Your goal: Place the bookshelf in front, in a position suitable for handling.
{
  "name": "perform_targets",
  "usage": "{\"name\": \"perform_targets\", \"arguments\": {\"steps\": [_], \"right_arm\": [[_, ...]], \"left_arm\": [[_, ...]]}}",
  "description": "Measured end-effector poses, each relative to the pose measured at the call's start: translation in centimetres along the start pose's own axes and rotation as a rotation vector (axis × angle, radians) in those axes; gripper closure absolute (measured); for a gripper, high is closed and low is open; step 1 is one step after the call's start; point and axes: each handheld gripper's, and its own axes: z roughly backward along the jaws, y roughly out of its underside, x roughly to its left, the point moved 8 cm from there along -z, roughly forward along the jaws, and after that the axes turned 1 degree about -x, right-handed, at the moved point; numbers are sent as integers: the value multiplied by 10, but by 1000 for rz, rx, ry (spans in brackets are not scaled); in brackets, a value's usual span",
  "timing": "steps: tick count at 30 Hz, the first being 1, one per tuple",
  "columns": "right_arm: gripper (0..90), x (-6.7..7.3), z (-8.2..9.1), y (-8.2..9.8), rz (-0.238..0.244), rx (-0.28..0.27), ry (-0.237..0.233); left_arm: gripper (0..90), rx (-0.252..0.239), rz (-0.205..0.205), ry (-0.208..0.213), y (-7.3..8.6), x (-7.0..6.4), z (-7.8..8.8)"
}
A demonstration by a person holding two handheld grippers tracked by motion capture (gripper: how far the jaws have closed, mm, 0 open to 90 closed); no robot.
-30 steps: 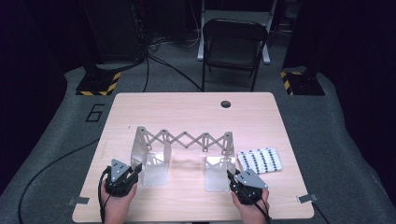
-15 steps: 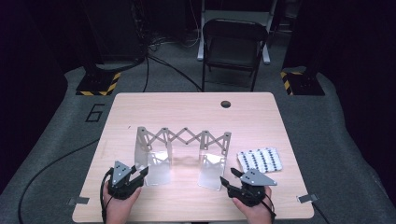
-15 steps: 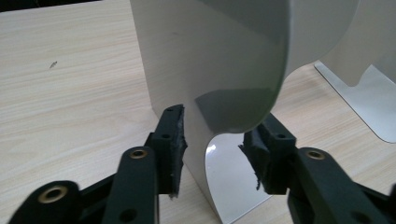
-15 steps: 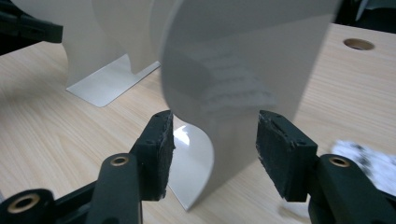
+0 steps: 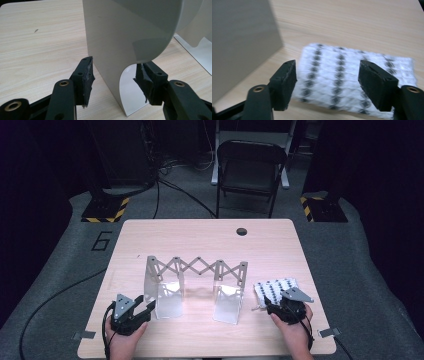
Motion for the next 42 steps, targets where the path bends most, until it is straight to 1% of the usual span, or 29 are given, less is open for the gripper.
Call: {"name": "perform_targets", "arguments": {"steps": [1, 2, 3, 4, 5, 8, 9, 10, 11, 14, 15, 16, 17, 20, 21, 23, 27, 30, 31, 32, 34, 35, 36, 37, 38, 39, 40, 41, 42], "right_arm": [[285, 0, 0, 0, 0, 0, 0], [237, -7, -8, -1, -30, 4, -1], [215, -11, -11, 0, -28, 24, 15], [215, -11, -11, 0, -28, 24, 15], [182, -18, -17, 0, -5, 37, 44], [145, -22, -22, 1, -16, 52, 48], [132, -28, -27, 3, -11, 55, 73], [132, -28, -27, 3, -11, 55, 73], [126, -29, -31, 8, -37, 83, 48], [116, -31, -34, 11, -33, 81, 55], [106, -32, -35, 12, -27, 106, 53], [106, -32, -35, 12, -27, 106, 53], [93, -35, -37, 12, -18, 114, 69], [72, -37, -41, 14, -17, 120, 85], [63, -37, -40, 17, -24, 152, 90], [62, -39, -42, 20, -80, 146, 68], [70, -39, -43, 21, -91, 136, 62], [104, -39, -42, 21, -97, 135, 59], [163, -39, -41, 21, -83, 134, 52], [163, -39, -41, 21, -83, 134, 52], [296, -36, -39, 20, -68, 124, 33], [416, -33, -37, 19, -54, 107, 17], [477, -31, -37, 18, -38, 101, 9], [477, -31, -37, 18, -38, 101, 9], [520, -28, -37, 18, -41, 95, -2], [598, -26, -37, 17, -32, 84, -12], [598, -26, -37, 17, -32, 84, -12], [634, -25, -36, 17, -10, 93, -20], [670, -23, -36, 17, -25, 93, -23]], "left_arm": [[483, 0, 0, 0, 0, 0, 0], [483, 6, 6, -2, 1, 1, 0], [483, -2, 12, -8, 1, 1, -1], [481, -2, 12, -8, 1, 1, -1], [481, 6, 12, -4, 2, 1, -1], [480, 8, 8, -2, 2, 0, -2], [480, 8, 5, 2, 1, -1, -2], [481, 8, 5, 2, 1, -1, -2], [480, 9, 1, 6, 1, -2, -3], [480, 11, -4, 6, 1, -2, -5], [480, 9, -1, 8, 1, -2, -5], [480, 9, -1, 8, 1, -2, -5], [480, -2, 3, 3, 0, -2, -5], [479, 4, 2, 10, 0, -2, -4], [479, 3, 2, 9, 0, -2, -4], [478, 7, 3, 9, 0, -1, -4], [478, 4, 4, 7, 0, 0, -4], [478, -1, 7, 6, 0, 0, -4], [478, -1, 7, 6, 0, 0, -4], [478, -2, 6, 7, 0, 0, -4], [478, -1, 5, 10, 0, 0, -4], [478, 1, -1, 21, 0, -2, -4], [478, 1, -1, 21, 0, -2, -4], [478, -6, -4, 21, -1, -3, -5], [478, -1, -8, 25, -1, -4, -5], [478, 1, -13, 24, -1, -4, -6], [478, 1, -13, 24, -1, -4, -6], [478, 3, -17, 24, -1, -4, -6], [478, 0, -18, 23, -1, -4, -7]]}}
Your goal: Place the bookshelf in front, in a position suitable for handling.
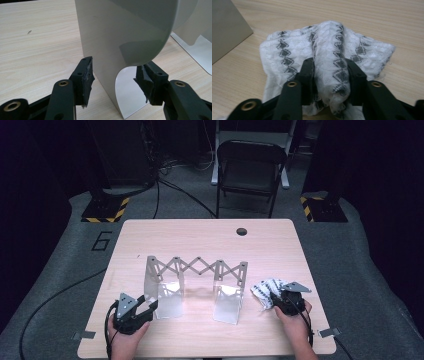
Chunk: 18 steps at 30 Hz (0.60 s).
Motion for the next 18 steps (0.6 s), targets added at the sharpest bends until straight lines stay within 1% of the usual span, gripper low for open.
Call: {"name": "perform_targets", "arguments": {"steps": [1, 2, 3, 4, 5, 7, 8, 9, 10, 11, 12, 13, 14, 15, 16, 18], "right_arm": [[735, 3, 0, 0, -4, -8, -3], [753, 4, 0, -1, -14, -18, -3], [761, 5, 1, 0, -11, -3, -4], [761, 5, 1, 0, -11, -3, -4], [768, 7, 2, -1, -32, 0, -7], [773, 12, 6, -3, -77, -13, -48], [775, 15, 10, -6, -100, -33, -75], [775, 19, 13, -9, -116, -49, -91], [775, 25, 20, -14, -134, -79, -118], [775, 29, 24, -17, -140, -95, -140], [775, 29, 24, -17, -140, -95, -140], [775, 33, 28, -19, -139, -106, -155], [775, 36, 31, -20, -128, -111, -163], [775, 43, 35, -24, -133, -124, -187], [775, 46, 36, -26, -138, -132, -204], [775, 49, 38, -28, -132, -140, -212]], "left_arm": [[478, -1, 5, 3, 0, 0, -1], [477, -1, 5, 3, 0, 0, -1], [476, -2, 4, 3, -1, 0, -1], [475, -2, 4, 3, -1, 0, -1], [475, -4, 8, 5, -1, -1, -2], [475, -6, 4, 8, -1, -2, -3], [475, -3, 0, 11, -1, -2, -3], [474, -5, -8, 14, -1, -3, -4], [474, -3, -13, 17, -1, -4, -6], [474, 2, -18, 19, -1, -5, -6], [475, 2, -18, 19, -1, -5, -6], [475, -12, -18, 15, -2, -6, -7], [476, -4, -22, 21, -2, -6, -7], [479, -1, -25, 23, -2, -7, -7], [480, -4, -25, 22, -2, -7, -7], [501, -10, -25, 27, -3, -7, -8]]}}
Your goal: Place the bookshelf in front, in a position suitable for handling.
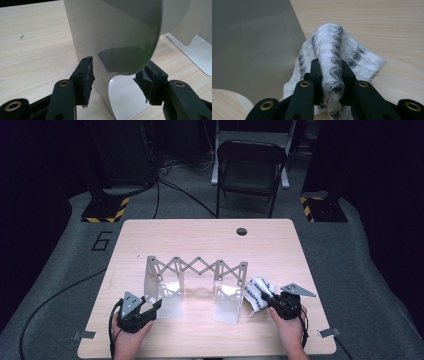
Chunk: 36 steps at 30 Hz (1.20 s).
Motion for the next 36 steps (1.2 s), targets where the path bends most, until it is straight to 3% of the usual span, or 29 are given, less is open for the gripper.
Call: {"name": "perform_targets", "arguments": {"steps": [4, 7, 9, 11, 12, 13, 16, 17, 18, 25, 31, 33, 34, 36], "right_arm": [[775, 22, 1, -8, 25, -35, -85], [775, 31, 4, -15, 42, -50, -107], [776, 46, 12, -33, 50, -121, -153], [776, 55, 19, -46, 61, -176, -173], [776, 55, 19, -46, 61, -176, -173], [776, 58, 24, -56, 88, -214, -174], [777, 58, 21, -57, 101, -205, -173], [777, 55, 14, -50, 85, -170, -185], [777, 55, 14, -50, 85, -170, -185], [778, 41, -22, -6, 75, 0, -185], [777, 39, -25, -3, 59, 8, -198], [777, 42, -17, -10, 33, -17, -216], [777, 42, -17, -10, 33, -17, -216], [777, 46, -8, -23, 42, -68, -233]], "left_arm": [[512, -10, 9, 6, -2, 1, -2], [524, -14, 25, 6, -3, 3, -3], [548, -13, 31, -2, -3, 4, -4], [555, -23, 38, -10, -5, 5, -6], [562, -23, 38, -10, -5, 5, -6], [569, -18, 42, -11, -5, 6, -5], [603, -15, 46, -17, -5, 7, -6], [617, -15, 54, -14, -5, 7, -6], [617, -15, 60, -14, -4, 8, -6], [676, -7, 79, -7, -3, 10, -5], [683, -4, 76, -6, -3, 10, -4], [683, -6, 75, -5, -3, 10, -4], [683, -6, 75, -5, -3, 10, -4], [684, -6, 75, -4, -3, 10, -4]]}}
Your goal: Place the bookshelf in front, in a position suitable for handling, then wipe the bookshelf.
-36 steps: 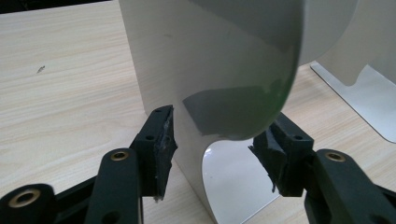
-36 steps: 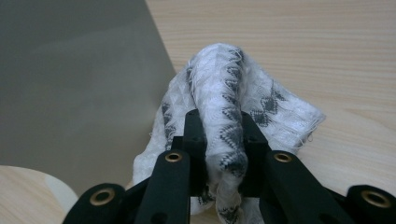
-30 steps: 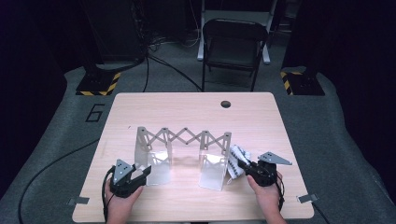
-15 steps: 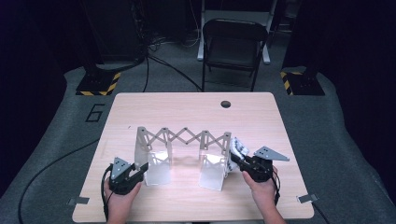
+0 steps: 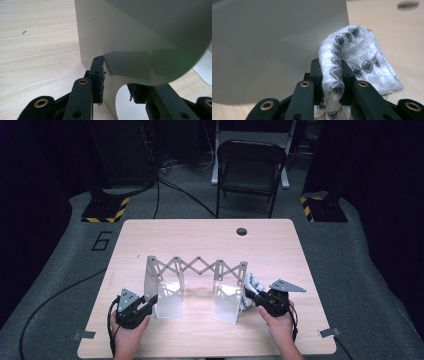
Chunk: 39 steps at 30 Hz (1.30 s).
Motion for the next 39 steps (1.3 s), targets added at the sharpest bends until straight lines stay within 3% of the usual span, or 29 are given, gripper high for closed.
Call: {"name": "perform_targets", "arguments": {"steps": [4, 12, 16, 19, 20, 22, 23, 28, 32, 33, 34, 35, 36, 39], "right_arm": [[776, 11, 15, -24, 53, -75, -4], [776, 8, 20, -28, 25, -109, -24], [775, 6, 14, -17, 20, -71, -29], [775, 3, 4, 0, 8, -18, -34], [775, 1, -1, 11, -23, 21, -38], [776, -1, -4, 15, -28, 31, -45], [775, -5, -9, 22, -31, 61, -36], [775, -7, -11, 27, -62, 72, -52], [775, -5, -5, 10, -51, 24, -52], [775, -3, -1, -6, -16, -10, -46], [775, -3, -1, -6, -16, -10, -46], [775, -3, 4, -24, 6, -45, -42], [775, -3, 4, -24, 6, -45, -42], [774, -4, 11, -55, 39, -111, -42]], "left_arm": [[686, -3, 2, -2, 0, 0, 0], [684, 0, 2, 0, 0, 0, 0], [684, 4, 2, 2, 0, 0, 0], [684, 1, 2, 4, 0, 0, 0], [684, 3, 2, 4, 0, 0, 0], [685, 4, 0, 4, 0, 0, 0], [685, 4, 0, 5, 0, 0, 0], [685, 5, -1, 5, 0, 0, 0], [686, 6, -2, 6, 1, 0, 0], [689, 12, -3, 5, 1, 0, 0], [689, 12, -3, 5, 1, 0, 0], [690, 13, -6, 3, 1, 0, 0], [690, 11, -6, 2, 1, 0, 0], [693, 12, -5, 2, 1, 0, -1]]}}
